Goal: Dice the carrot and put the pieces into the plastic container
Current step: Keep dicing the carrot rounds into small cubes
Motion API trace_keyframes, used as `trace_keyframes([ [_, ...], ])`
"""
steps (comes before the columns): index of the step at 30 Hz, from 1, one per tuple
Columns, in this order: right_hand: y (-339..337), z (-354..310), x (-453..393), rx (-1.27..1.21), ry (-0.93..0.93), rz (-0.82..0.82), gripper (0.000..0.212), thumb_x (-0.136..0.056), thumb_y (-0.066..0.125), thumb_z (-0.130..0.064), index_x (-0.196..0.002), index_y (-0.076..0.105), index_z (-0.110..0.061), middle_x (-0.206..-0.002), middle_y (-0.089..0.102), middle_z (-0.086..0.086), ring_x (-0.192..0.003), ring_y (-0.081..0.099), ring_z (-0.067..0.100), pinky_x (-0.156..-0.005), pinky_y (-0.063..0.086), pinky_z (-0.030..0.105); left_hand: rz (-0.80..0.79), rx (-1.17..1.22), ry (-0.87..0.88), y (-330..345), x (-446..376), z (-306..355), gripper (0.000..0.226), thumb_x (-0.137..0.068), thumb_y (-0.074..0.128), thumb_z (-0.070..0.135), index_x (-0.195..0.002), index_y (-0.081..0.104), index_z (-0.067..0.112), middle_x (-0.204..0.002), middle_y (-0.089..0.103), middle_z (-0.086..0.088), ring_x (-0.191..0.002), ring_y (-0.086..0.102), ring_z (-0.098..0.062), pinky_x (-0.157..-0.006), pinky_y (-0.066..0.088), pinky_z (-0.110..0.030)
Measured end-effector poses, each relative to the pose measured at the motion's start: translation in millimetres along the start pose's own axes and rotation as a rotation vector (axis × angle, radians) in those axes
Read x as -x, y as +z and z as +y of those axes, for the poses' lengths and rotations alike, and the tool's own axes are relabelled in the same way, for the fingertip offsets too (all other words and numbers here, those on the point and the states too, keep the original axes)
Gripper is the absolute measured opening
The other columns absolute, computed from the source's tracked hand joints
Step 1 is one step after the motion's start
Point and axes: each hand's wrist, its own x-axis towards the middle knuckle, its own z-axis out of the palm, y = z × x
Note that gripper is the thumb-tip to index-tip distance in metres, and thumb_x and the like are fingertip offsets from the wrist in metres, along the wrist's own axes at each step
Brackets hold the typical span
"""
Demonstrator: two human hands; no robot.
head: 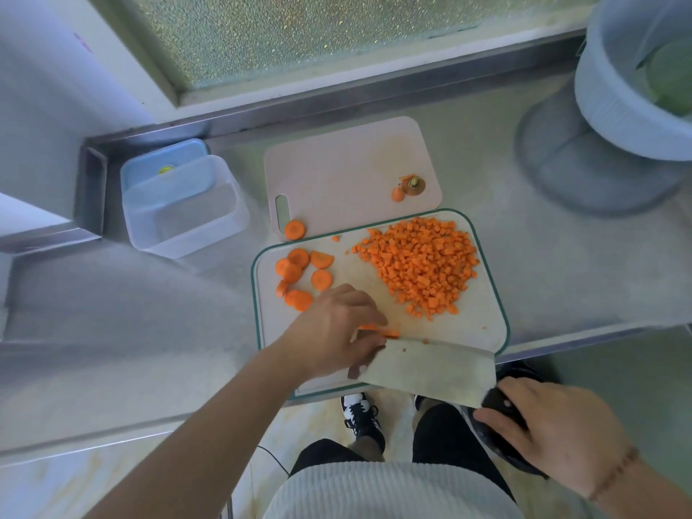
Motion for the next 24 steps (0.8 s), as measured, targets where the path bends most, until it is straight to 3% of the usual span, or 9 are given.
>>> trace_keyframes([
  [4, -0.6, -2.9, 1.4, 0.006, -0.017, 0.040, 0.062, -0.094, 0.021, -0.065, -0.067, 0.058, -0.024, -0.050, 0.053, -0.009, -0.035, 0.049, 0.008, -0.035, 0.023, 0.020, 0.099, -0.087, 0.029, 8.2, -0.1, -1.4, 0.029, -0.088, 0.056, 0.045, -0.085, 0.077, 0.024, -0.089, 0.069, 0.010, -0.090, 0.059, -0.023, -0.076, 0.039, -0.041],
  [10, 1.6, 0.8, 10.7, -0.022, 0.032, 0.027, 0.065, -0.094, 0.021, -0.067, -0.063, 0.057, -0.024, -0.047, 0.050, -0.008, -0.032, 0.047, 0.009, -0.034, 0.022, 0.019, 0.266, -0.257, -0.077, 17.6, -3.4, -16.9, 0.029, -0.091, 0.054, 0.038, -0.080, 0.078, 0.025, -0.081, 0.066, 0.008, -0.083, 0.059, -0.025, -0.075, 0.026, -0.036],
  [15, -7.0, 2.1, 14.2, -0.077, 0.238, -0.096, 0.060, -0.090, 0.014, -0.072, -0.063, 0.053, -0.035, -0.045, 0.047, -0.014, -0.032, 0.043, 0.002, -0.038, 0.009, 0.009, 0.226, -0.286, -0.045, 22.3, 4.4, -18.4, 0.030, -0.094, 0.052, 0.038, -0.095, 0.076, 0.019, -0.092, 0.066, 0.003, -0.085, 0.057, -0.025, -0.075, 0.034, -0.039],
  [19, 1.5, -1.6, 11.0, -0.269, 0.382, -0.099, 0.069, -0.077, 0.004, -0.084, -0.068, 0.051, -0.035, -0.045, 0.052, -0.009, -0.037, 0.044, 0.002, -0.038, 0.029, 0.014, 0.159, -0.279, 0.054, 22.3, 9.5, -24.7, 0.042, -0.088, 0.062, 0.043, -0.117, 0.069, 0.014, -0.118, 0.064, -0.005, -0.103, 0.055, -0.026, -0.085, 0.035, -0.037],
  [21, 2.7, -9.7, 0.9, -0.443, 0.423, -0.109, 0.064, -0.078, 0.013, -0.083, -0.070, 0.055, -0.036, -0.051, 0.060, -0.009, -0.044, 0.054, 0.002, -0.041, 0.041, 0.020, 0.115, -0.262, 0.163, 25.4, 11.5, -31.2, 0.040, -0.089, 0.064, 0.038, -0.119, 0.067, 0.010, -0.121, 0.063, -0.008, -0.104, 0.057, -0.029, -0.087, 0.041, -0.038],
  [24, 1.0, -27.1, -20.0, -0.630, 0.430, -0.105, 0.039, -0.090, 0.034, -0.064, -0.066, 0.052, -0.039, -0.058, 0.063, -0.018, -0.051, 0.058, 0.001, -0.052, 0.043, 0.017, 0.167, -0.191, 0.190, 33.8, 14.3, -35.7, 0.032, -0.097, 0.060, 0.026, -0.117, 0.071, 0.004, -0.114, 0.066, -0.012, -0.094, 0.062, -0.030, -0.083, 0.051, -0.038],
])
